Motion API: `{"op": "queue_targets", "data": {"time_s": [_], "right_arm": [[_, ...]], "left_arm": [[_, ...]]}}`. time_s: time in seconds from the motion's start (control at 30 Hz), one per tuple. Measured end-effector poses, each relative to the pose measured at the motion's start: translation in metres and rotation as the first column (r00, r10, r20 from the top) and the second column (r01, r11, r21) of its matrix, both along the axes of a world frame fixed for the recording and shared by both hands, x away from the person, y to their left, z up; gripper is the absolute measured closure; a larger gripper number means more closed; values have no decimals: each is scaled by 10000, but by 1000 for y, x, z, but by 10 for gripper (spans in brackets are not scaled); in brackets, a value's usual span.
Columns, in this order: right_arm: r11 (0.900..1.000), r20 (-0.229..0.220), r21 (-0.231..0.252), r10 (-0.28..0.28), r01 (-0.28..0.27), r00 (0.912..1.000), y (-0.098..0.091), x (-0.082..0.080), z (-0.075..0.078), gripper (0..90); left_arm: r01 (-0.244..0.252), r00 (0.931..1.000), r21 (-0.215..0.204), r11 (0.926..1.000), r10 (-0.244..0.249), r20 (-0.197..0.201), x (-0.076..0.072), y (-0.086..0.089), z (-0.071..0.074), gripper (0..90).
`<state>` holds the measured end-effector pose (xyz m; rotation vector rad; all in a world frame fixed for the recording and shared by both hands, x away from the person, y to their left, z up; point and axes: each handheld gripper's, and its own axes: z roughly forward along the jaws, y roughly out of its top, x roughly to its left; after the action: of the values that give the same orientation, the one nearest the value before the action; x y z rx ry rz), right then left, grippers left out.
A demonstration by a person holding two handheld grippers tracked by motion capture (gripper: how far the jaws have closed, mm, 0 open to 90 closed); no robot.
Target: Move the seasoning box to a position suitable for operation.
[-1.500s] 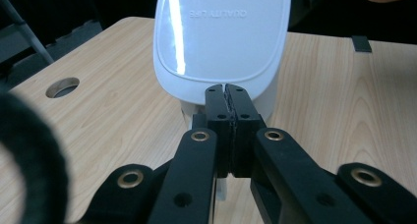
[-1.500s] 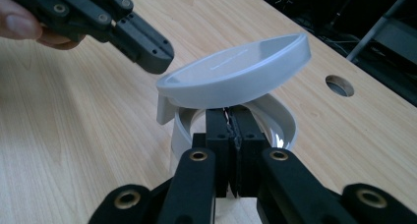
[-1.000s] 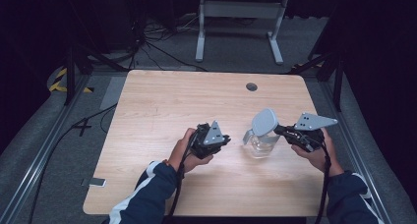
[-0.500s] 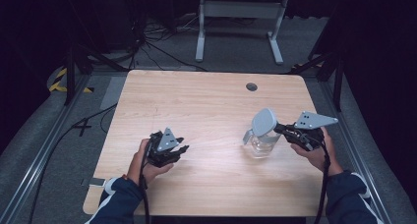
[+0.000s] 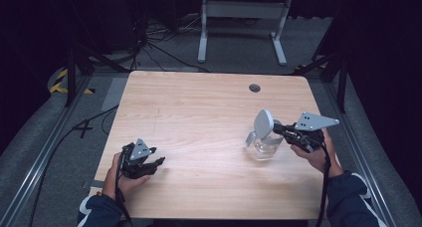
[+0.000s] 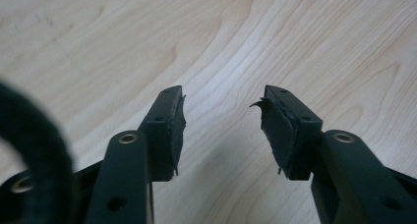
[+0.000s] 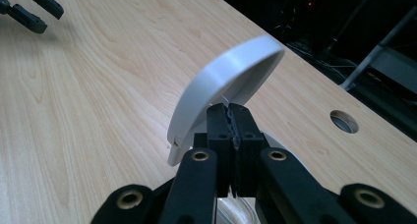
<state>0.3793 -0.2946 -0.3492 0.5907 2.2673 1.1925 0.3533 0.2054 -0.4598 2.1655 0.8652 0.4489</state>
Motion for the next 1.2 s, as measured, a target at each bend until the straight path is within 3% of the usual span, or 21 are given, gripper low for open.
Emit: {"op": "queue_targets", "data": {"time_s": [0.07, 0.23, 0.3, 0.47, 0.7, 0.9, 1.2], "right_arm": [[10000, -48, -56, 73, -74, 10000, 2, 0, -1, 886], [9997, -83, -108, 206, -207, 9998, 4, 0, -1, 885], [9996, -131, -125, 247, -249, 9996, 5, -1, -1, 885], [9992, -152, -172, 359, -362, 9992, 7, 0, -2, 878], [9987, -324, -307, 393, -403, 9987, 7, 2, -4, 848], [9983, -424, -527, 208, -231, 9989, 6, 4, -6, 775], [9967, -494, -752, -333, 296, 9982, 1, 5, -7, 614]], "left_arm": [[-83, 9998, -232, 9997, 79, -160, -1, 4, -3, 460], [-98, 9996, -313, 9995, 90, -271, -2, 8, -7, 419], [-67, 9992, -227, 9997, 58, -404, -4, 8, -8, 411], [-8, 9995, 25, 10000, 9, -311, -4, 7, -11, 383], [-185, 9987, -114, 9998, 179, -485, -3, 6, -15, 350], [83, 9975, -140, 9999, -93, -698, 2, 6, -19, 333], [29, 9979, -245, 9997, -45, -642, 3, 6, -21, 288]]}}
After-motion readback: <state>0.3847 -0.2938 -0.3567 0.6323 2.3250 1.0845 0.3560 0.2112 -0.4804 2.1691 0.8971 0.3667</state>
